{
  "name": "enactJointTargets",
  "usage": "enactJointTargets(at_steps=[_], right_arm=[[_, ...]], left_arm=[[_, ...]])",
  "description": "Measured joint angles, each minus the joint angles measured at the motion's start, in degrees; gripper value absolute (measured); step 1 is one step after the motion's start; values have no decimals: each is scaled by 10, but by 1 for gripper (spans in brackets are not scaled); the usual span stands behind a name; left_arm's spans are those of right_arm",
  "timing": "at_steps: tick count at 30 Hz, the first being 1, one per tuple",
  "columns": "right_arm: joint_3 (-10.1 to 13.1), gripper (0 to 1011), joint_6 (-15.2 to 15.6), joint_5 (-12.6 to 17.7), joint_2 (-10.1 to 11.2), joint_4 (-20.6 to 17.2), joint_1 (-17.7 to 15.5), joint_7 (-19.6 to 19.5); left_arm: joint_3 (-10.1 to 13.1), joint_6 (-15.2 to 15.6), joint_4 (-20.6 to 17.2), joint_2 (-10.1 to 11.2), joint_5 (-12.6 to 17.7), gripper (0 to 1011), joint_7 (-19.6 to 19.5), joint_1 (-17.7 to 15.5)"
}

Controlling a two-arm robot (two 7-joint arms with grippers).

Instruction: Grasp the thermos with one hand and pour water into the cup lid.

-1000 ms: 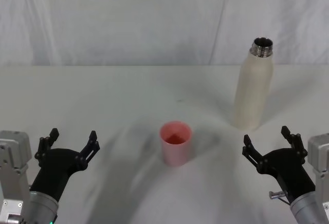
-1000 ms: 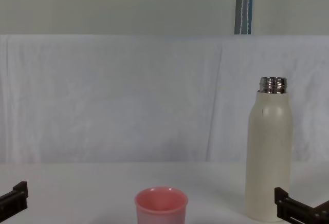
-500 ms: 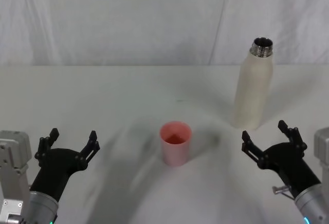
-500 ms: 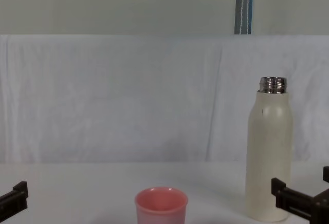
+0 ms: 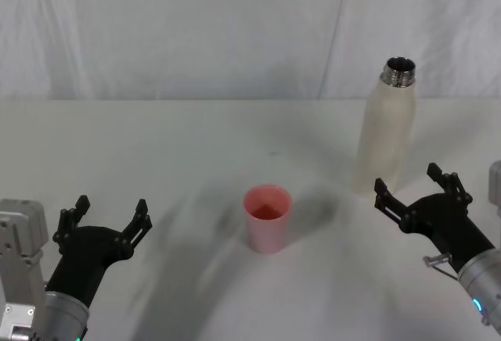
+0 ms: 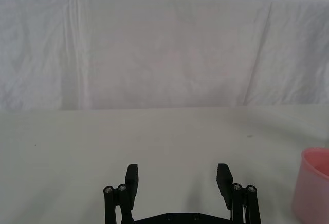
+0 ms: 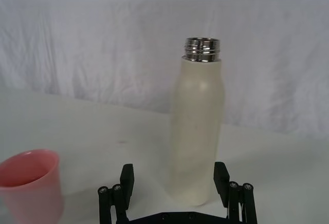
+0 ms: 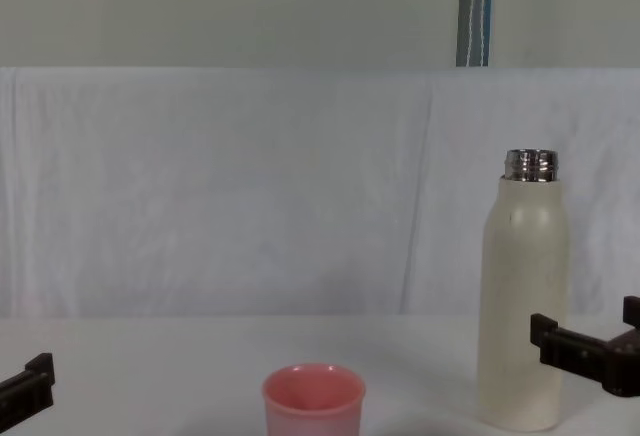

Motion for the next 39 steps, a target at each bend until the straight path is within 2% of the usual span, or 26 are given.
enactJointTargets(at_steps=[11,19,28,39], right_arm=[[5,1000,29,9,-5,22,34,1],[10,1000,52,32,-11,47,62,5],[7,1000,59,42,-14,73,88,5],[-10,1000,54,42,-21,122,130,7]], left_arm=[[0,0,0,0,0,1001,0,0],[0,0,0,0,0,1001,0,0],[0,0,0,0,0,1001,0,0],[0,0,0,0,0,1001,0,0]])
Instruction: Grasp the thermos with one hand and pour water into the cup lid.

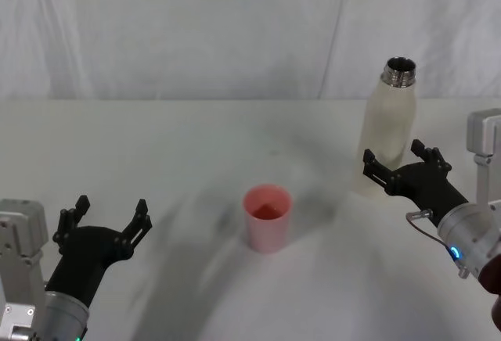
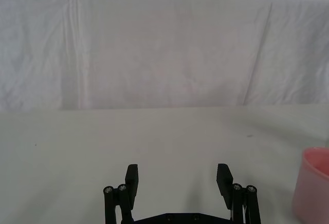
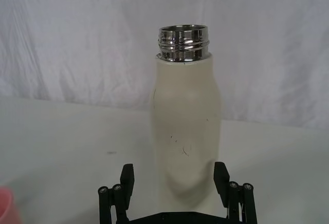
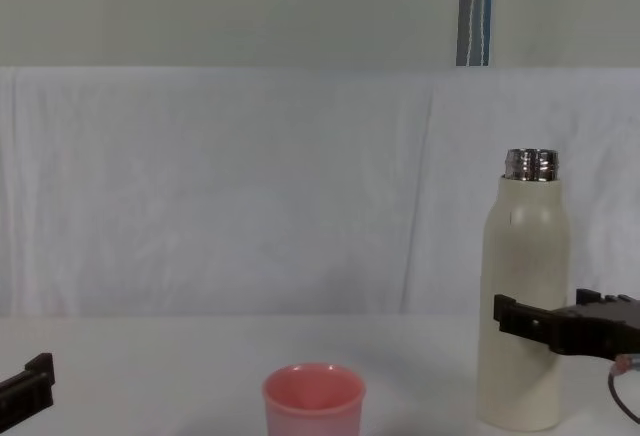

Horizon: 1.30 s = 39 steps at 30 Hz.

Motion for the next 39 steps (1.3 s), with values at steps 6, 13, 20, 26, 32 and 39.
enactJointTargets(at_steps=[6,13,20,26,32,39], right_arm=[[-3,1000,-7,-2,-3,18,13,-3],[-2,1000,-12,-5,-6,35,24,-8],[-1,1000,-17,-6,-10,52,34,-9],[-1,1000,-19,-6,-13,60,39,-10],[-1,1000,-20,-7,-15,65,43,-11],[-1,1000,-22,-7,-18,74,49,-11]], left_arm=[[0,0,0,0,0,1001,0,0],[0,0,0,0,0,1001,0,0],[0,0,0,0,0,1001,0,0],[0,0,0,0,0,1001,0,0],[0,0,0,0,0,1001,0,0],[0,0,0,0,0,1001,0,0]])
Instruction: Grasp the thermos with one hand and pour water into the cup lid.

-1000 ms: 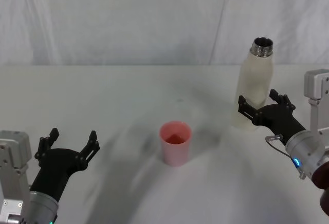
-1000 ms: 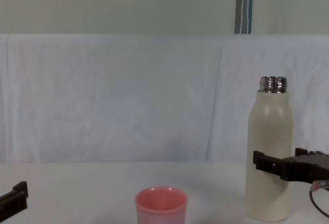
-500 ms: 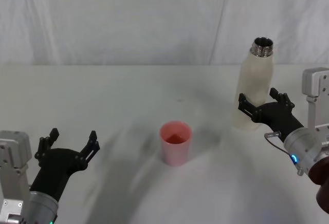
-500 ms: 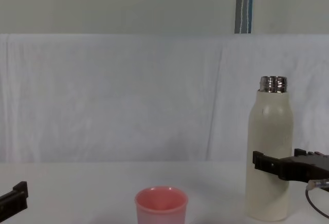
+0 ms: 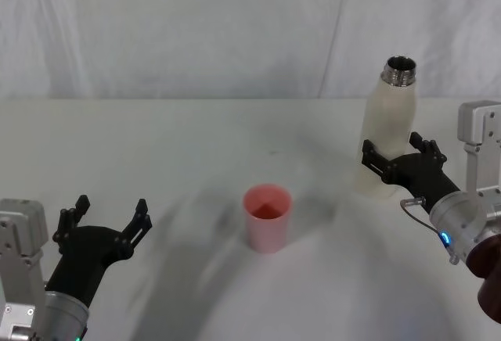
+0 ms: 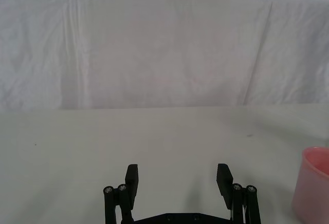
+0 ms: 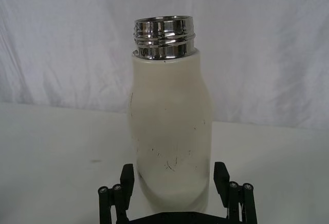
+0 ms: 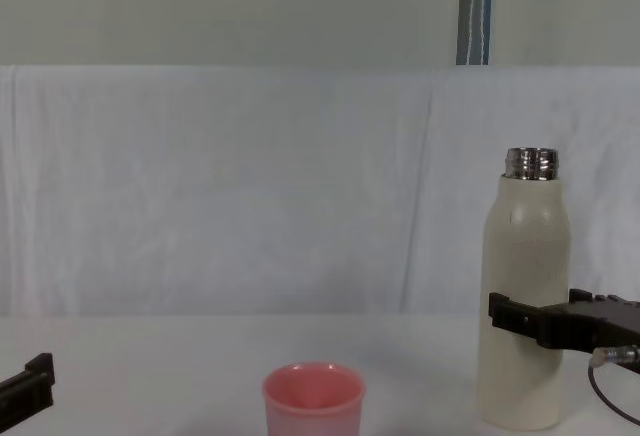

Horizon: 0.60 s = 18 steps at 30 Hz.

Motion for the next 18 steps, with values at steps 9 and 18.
enactJointTargets(at_steps=[9,18], right_arm=[[-1,1000,-8,-1,-6,20,13,0],[0,1000,-24,-1,-11,43,27,2]], left_arm=[[0,0,0,0,0,1001,0,0],[0,0,0,0,0,1001,0,0]])
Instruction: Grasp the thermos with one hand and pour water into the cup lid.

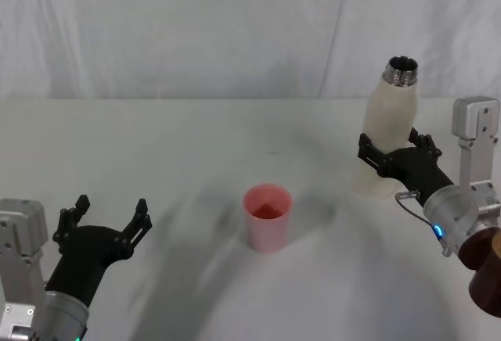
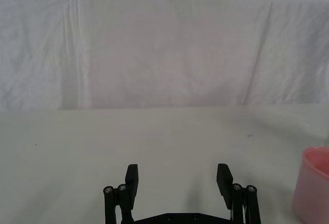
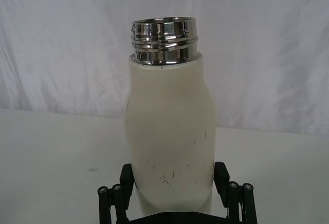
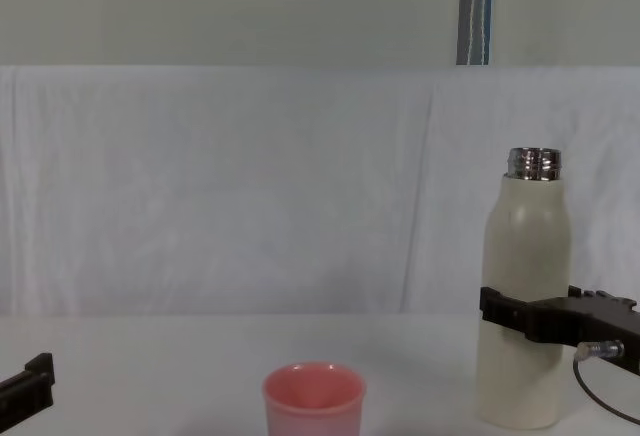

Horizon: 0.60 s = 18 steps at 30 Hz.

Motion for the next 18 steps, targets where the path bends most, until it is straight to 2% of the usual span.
enactJointTargets(at_steps=[18], right_arm=[[0,1000,-19,-2,-8,32,21,2]], left_arm=[[0,0,0,0,0,1001,0,0]])
